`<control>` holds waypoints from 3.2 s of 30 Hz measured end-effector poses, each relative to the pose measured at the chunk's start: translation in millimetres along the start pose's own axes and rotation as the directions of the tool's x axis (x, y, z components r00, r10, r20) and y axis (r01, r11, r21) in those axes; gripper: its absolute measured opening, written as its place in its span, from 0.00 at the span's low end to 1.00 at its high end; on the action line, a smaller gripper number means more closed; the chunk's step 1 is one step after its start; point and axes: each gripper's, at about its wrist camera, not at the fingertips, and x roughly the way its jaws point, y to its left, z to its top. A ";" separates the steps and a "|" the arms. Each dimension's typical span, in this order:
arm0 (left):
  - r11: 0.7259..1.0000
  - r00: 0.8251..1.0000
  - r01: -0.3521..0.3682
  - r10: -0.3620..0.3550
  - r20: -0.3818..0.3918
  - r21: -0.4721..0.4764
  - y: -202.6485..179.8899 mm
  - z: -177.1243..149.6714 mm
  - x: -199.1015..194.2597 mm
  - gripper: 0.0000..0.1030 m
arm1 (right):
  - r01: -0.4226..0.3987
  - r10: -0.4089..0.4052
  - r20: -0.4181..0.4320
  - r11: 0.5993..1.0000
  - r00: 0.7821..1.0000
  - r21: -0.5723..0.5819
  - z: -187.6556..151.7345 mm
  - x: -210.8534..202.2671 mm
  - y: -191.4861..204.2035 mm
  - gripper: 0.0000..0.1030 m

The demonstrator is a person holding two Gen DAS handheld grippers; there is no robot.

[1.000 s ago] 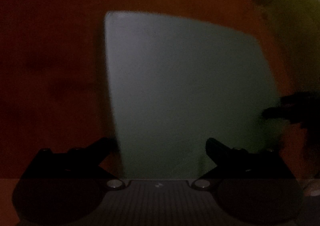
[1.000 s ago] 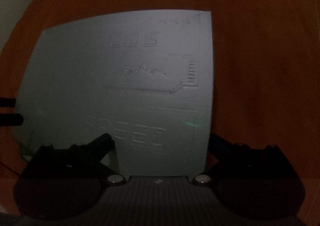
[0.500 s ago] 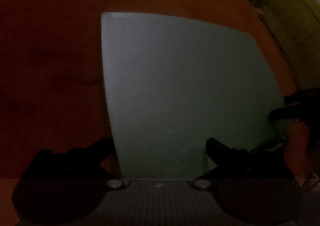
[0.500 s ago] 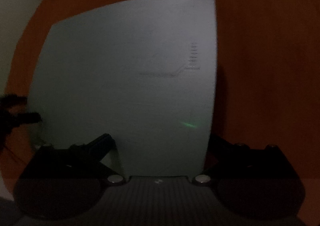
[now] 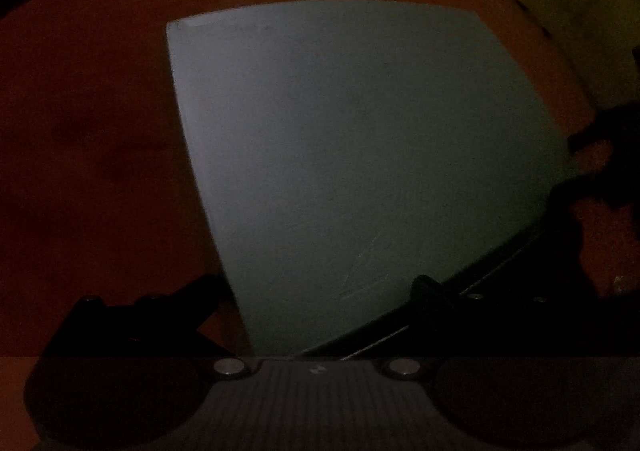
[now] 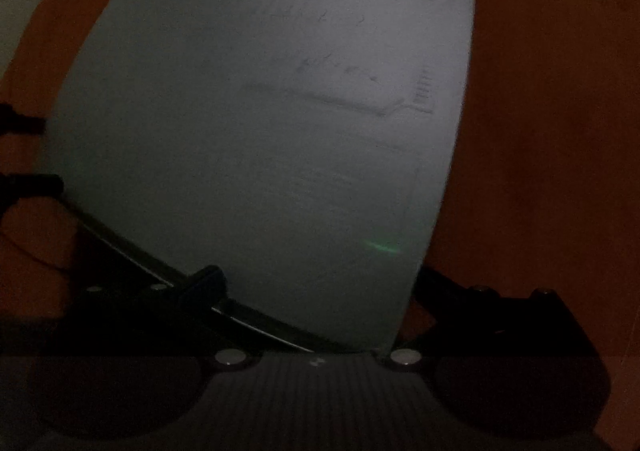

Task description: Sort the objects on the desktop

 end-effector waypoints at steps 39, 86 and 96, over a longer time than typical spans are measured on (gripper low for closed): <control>1.000 0.998 -0.013 0.013 0.058 -0.008 25.2 44.2 89.1 0.99 | -0.118 0.117 0.016 0.985 0.993 0.125 21.1 15.5 -59.5 1.00; 0.954 0.847 -0.189 0.278 0.452 -0.232 -123.6 -38.8 79.9 0.99 | 0.162 -0.325 0.457 0.918 0.828 0.362 -72.7 -39.8 48.9 0.99; 0.952 0.884 -0.108 0.224 0.410 -0.287 -98.1 -59.6 90.3 1.00 | 0.102 -0.255 0.460 0.938 0.850 0.330 -84.2 -25.3 32.5 1.00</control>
